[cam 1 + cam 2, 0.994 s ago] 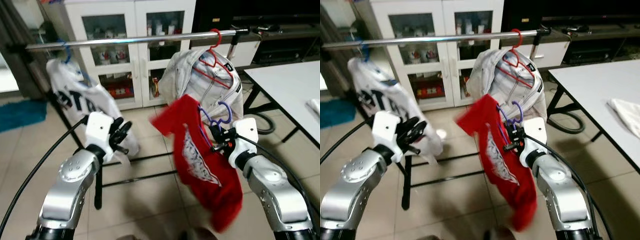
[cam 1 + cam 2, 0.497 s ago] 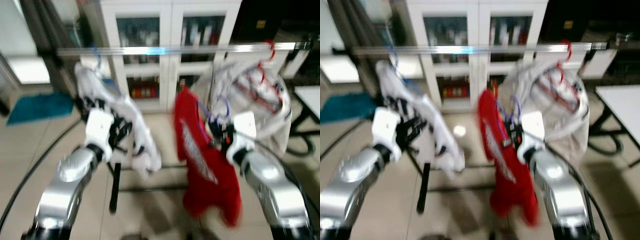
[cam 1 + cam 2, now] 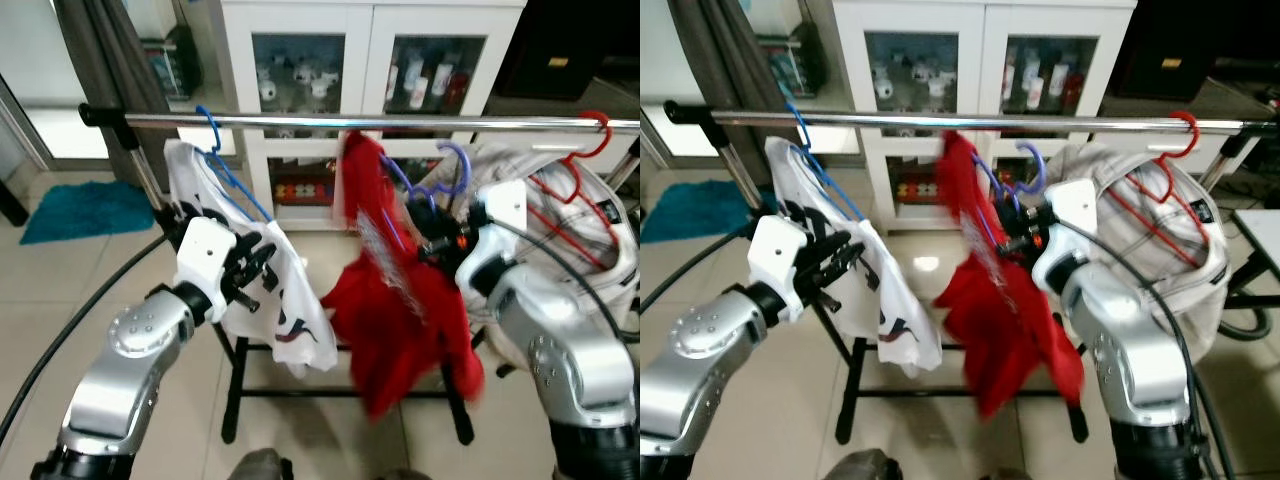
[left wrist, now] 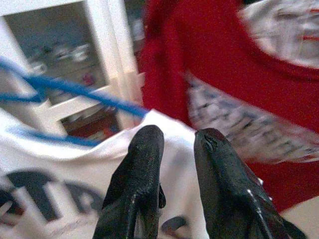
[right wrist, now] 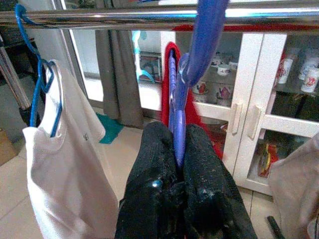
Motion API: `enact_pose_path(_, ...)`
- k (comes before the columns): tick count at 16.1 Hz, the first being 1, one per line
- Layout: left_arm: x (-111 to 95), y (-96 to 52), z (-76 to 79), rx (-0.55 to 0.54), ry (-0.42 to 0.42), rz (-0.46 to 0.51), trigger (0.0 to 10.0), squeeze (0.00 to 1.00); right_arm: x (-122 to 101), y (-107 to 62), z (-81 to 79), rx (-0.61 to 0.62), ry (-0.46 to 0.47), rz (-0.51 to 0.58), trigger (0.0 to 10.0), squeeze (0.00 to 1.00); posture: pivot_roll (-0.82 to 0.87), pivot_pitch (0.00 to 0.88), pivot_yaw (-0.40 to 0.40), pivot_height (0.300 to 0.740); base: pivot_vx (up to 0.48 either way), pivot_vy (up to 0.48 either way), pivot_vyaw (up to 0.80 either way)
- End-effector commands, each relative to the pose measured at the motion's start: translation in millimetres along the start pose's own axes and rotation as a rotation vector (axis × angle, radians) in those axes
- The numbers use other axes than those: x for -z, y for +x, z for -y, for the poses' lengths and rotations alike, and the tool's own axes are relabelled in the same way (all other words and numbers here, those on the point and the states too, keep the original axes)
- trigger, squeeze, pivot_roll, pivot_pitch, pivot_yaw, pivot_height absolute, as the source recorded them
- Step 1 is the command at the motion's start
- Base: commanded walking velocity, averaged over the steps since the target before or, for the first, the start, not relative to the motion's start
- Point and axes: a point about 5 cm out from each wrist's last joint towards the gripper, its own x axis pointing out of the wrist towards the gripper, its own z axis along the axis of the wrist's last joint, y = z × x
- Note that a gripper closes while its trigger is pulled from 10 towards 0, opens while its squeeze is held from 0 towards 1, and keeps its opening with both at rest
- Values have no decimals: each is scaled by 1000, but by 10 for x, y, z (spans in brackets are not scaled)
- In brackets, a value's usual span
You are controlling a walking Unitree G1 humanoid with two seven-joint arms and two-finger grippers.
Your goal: Hang hanger
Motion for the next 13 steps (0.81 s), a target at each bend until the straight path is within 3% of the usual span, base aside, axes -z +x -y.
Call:
enact_pose_path(1,-74,-1,61,77,13,15,10000,0,-77,23,17,9,-20,1,10000,0,-1,0,6,740,0,0,0)
enact_pose_path(6,-126,-22,197,318,23,-47,10000,0,-196,468,67,58,-17,-84,10000,0,-1,0,20,740,0,0,0)
enact_pose_path(9,-147,-16,192,351,28,-59,10000,0,-215,796,90,62,-74,-156,10000,0,2,0,24,740,0,0,0)
enact_pose_path(11,-141,-43,175,351,38,-72,10000,0,-266,1064,108,88,-46,-169,10000,0,10,0,21,740,0,0,0)
enact_pose_path(13,-137,-69,165,351,36,-83,10000,0,-305,1199,111,111,-54,-183,10000,0,24,0,19,740,0,0,0)
